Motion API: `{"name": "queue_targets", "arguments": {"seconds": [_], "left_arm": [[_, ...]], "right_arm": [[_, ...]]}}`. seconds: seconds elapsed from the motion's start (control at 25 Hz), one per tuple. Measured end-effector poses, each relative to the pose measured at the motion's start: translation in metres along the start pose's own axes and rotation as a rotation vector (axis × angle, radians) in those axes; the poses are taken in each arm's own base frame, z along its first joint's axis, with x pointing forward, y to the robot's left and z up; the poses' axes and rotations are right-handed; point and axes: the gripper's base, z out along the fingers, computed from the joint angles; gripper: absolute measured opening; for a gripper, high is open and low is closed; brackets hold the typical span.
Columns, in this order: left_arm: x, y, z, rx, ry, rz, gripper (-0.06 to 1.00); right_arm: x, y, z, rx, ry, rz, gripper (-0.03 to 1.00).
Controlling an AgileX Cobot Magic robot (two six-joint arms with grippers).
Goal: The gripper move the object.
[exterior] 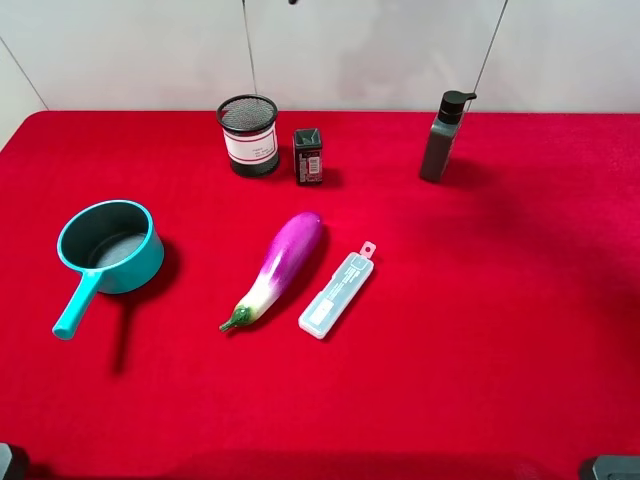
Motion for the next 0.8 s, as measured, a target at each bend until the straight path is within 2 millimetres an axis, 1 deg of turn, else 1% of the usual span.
{"name": "queue_targets", "arguments": {"seconds": [0.12,0.16,0.24,0.44,0.64,0.8], "left_arm": [[0.0,0.0,0.0,0.0,0.0,0.0,0.98],[0.0,0.0,0.0,0.0,0.0,0.0,0.98],[0.0,0.0,0.0,0.0,0.0,0.0,0.98],[0.0,0.0,0.0,0.0,0.0,0.0,0.98],[0.0,0.0,0.0,0.0,0.0,0.0,0.98],[0.0,0.0,0.0,0.0,0.0,0.0,0.98]], "right_arm": [[0.016,-0.002,-0.017,0.026,0.025,-0.016,0.69],[0.021,-0.003,-0.028,0.038,0.023,-0.023,0.69],[0.032,-0.004,-0.039,0.052,0.032,-0.029,0.69],[0.059,-0.006,-0.077,0.076,0.018,-0.045,0.69],[0.087,-0.007,-0.1,0.076,0.025,-0.082,0.69],[0.113,-0.008,-0.115,0.076,0.038,-0.108,0.69]]}}
